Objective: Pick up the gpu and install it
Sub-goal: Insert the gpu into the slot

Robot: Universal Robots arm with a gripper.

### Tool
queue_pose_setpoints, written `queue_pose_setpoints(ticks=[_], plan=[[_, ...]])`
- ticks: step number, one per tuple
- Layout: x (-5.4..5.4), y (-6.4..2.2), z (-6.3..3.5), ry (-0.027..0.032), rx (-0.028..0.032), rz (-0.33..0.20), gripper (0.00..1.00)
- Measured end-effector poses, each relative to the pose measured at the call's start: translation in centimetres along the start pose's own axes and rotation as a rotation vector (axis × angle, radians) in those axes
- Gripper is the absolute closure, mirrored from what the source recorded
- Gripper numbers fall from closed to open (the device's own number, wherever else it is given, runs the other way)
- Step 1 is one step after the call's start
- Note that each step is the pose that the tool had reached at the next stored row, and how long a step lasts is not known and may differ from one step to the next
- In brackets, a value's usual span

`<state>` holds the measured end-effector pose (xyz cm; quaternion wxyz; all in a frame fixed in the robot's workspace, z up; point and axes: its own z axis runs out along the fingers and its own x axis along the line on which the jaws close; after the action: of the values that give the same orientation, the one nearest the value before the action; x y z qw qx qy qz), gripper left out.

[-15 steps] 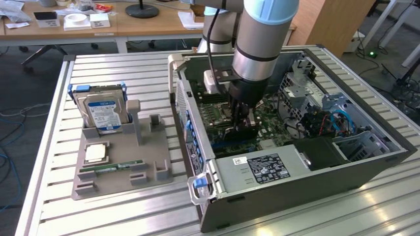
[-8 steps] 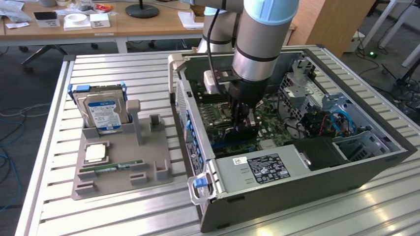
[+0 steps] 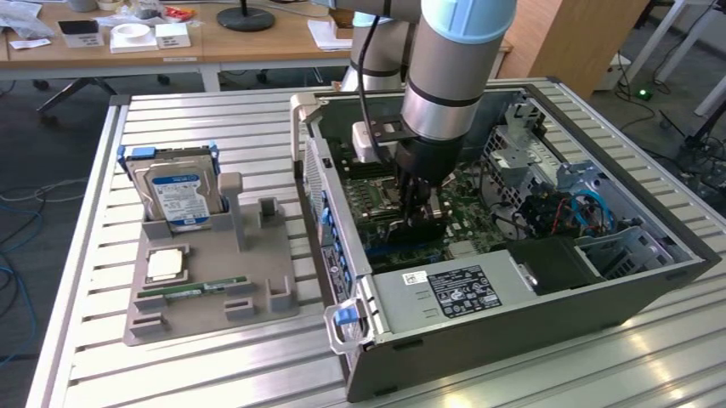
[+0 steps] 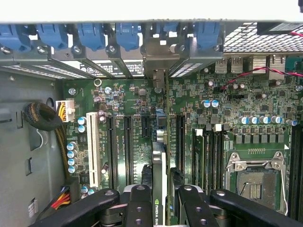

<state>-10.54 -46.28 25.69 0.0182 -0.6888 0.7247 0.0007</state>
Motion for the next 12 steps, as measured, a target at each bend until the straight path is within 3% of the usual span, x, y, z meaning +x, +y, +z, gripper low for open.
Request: queue_pose_setpoints(ticks=[12], plan=[[-0.04,0.18,0.00,0.0001,0.0001,0.001,0.74]])
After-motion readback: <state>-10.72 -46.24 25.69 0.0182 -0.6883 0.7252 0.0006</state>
